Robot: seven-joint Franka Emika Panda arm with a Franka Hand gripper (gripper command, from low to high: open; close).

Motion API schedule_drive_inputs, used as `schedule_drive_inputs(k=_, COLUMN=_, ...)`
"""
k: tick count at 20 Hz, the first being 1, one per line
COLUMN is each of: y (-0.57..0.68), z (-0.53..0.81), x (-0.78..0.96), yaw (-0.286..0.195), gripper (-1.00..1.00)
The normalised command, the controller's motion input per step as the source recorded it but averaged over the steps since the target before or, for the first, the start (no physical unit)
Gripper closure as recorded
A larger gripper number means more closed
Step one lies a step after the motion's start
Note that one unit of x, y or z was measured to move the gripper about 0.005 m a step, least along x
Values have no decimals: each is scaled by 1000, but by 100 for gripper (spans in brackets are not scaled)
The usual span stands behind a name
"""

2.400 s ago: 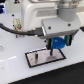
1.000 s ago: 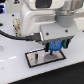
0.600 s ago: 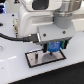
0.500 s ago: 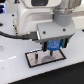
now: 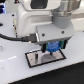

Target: Insert the blue gear onto the right peg, followed by the red gear

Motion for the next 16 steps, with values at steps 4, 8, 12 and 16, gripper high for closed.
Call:
schedule_drive_inputs(k=4, y=4, z=-74, x=350, yaw=0, gripper=100)
schedule_drive_inputs(k=8, y=-113, z=255, x=256, yaw=0, gripper=100)
schedule_drive_inputs(k=12, y=-251, z=349, x=233, yaw=0, gripper=100)
schedule_drive_inputs(k=16, y=28, z=89, x=308, yaw=0, gripper=100)
